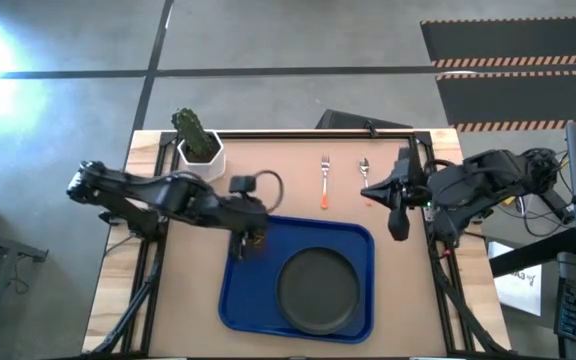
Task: Pick and place plate/cup/fork/spoon on tray
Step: Adjust the blue serving tray
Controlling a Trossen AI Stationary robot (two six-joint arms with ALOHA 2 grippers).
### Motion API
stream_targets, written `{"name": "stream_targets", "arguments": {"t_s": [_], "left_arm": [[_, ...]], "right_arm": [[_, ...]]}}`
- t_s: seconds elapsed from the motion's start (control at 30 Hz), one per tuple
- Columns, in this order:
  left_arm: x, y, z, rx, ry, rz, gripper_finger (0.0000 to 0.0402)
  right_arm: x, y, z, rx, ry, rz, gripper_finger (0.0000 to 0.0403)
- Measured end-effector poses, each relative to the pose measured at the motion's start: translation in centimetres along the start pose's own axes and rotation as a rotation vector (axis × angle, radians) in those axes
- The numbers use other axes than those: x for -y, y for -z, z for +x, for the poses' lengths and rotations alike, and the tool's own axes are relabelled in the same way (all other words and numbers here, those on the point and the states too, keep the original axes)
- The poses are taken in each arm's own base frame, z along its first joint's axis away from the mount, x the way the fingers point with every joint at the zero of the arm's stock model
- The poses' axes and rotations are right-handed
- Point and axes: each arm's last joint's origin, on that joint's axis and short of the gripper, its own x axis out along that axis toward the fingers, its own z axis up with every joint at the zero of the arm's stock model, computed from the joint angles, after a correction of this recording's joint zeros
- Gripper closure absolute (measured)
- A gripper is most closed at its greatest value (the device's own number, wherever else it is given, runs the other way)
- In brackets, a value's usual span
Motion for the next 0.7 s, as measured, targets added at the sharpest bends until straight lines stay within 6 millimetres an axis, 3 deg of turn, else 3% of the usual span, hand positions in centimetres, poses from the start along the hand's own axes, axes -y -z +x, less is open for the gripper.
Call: {"name": "stream_targets", "arguments": {"t_s": [0.23, 0.37, 0.53, 0.7], "left_arm": [[-2.6, 1.0, -5.3, 0.12, -0.294, -0.053, 0.0375], [-3.5, 1.8, -7.7, 0.176, -0.346, -0.087, 0.0398], [-3.9, 2.8, -8.8, 0.201, -0.345, -0.103, 0.0396], [-4.0, 3.2, -8.8, 0.199, -0.345, -0.101, 0.0396]], "right_arm": [[0.3, 5.4, 2.3, -0.415, 0.265, 0.167, 0.0394], [-0.7, 8.9, 4.7, -0.602, 0.359, 0.241, 0.0394], [-2.4, 12.8, 8.7, -0.645, 0.323, 0.274, 0.0394], [-2.8, 17.0, 12.3, -0.648, 0.332, 0.282, 0.0394]]}}
